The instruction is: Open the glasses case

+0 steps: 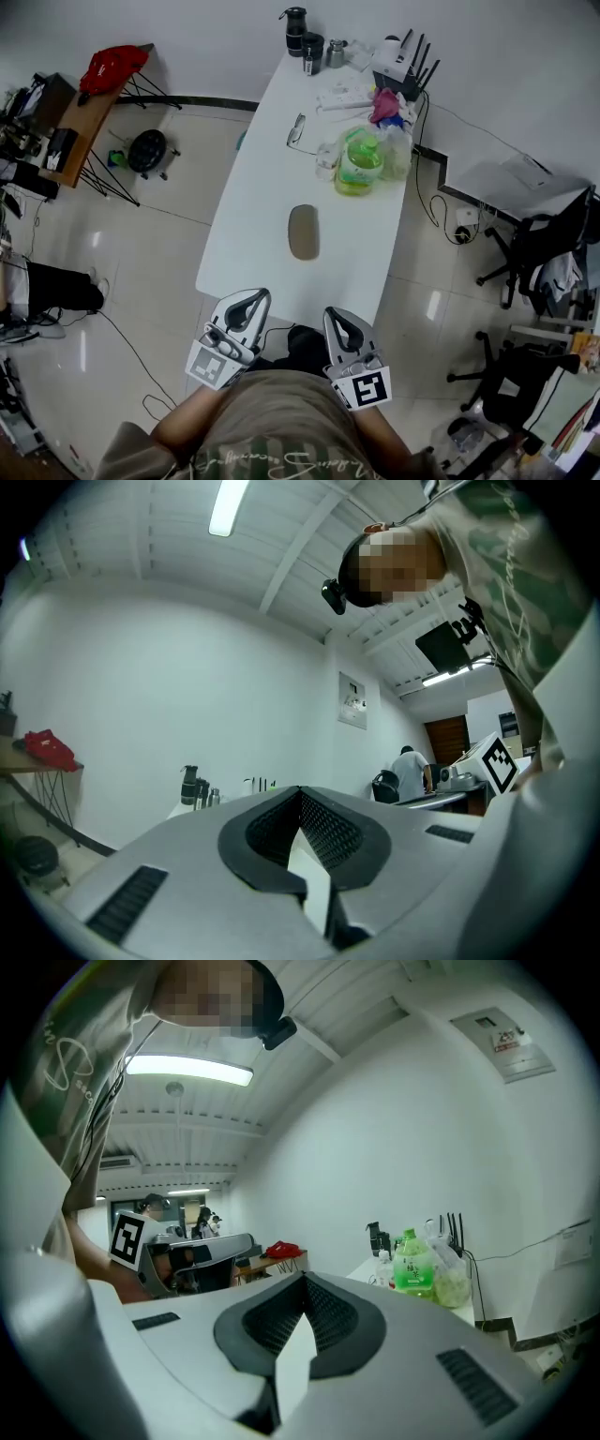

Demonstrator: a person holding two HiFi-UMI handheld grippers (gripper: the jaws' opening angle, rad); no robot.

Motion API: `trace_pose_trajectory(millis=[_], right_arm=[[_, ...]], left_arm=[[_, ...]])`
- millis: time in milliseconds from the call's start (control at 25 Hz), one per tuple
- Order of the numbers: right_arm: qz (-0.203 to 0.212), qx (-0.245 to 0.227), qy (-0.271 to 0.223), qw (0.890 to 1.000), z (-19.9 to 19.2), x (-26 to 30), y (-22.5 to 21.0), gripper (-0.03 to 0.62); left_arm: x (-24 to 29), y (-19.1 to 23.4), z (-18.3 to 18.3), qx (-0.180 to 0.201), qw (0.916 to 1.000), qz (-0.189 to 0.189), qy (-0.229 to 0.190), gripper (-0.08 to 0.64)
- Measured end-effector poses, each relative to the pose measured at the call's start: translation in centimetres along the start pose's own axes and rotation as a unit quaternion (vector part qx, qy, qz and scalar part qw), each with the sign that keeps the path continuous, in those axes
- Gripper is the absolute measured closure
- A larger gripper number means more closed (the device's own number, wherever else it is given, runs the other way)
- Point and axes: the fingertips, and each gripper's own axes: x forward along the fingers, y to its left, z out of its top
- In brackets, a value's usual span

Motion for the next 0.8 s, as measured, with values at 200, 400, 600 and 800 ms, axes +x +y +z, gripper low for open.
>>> trace_pose_trajectory(millis=[200, 400, 600, 800], right_arm=[[0.023, 0.009, 0.005, 1.0, -0.1, 1.9, -3.8, 0.589], [0.031, 0.018, 0.003, 0.999, -0.1, 3.0, -5.1, 0.589], [0.032, 0.007, 0.015, 0.999, 0.4, 4.0, -5.3, 0.589], [0.013, 0.015, 0.005, 1.0, 2.8, 4.4, -5.0, 0.589]], left_arm=[[2.5, 0.7, -1.2, 0.01, 0.9989, 0.032, 0.032, 0.571], [3.9, 1.6, -1.1, 0.019, 0.9979, 0.045, 0.041, 0.571], [5.2, 2.6, -0.5, 0.016, 0.9986, 0.034, 0.036, 0.571], [5.7, 3.0, -0.1, 0.0, 0.9991, -0.001, 0.043, 0.571]])
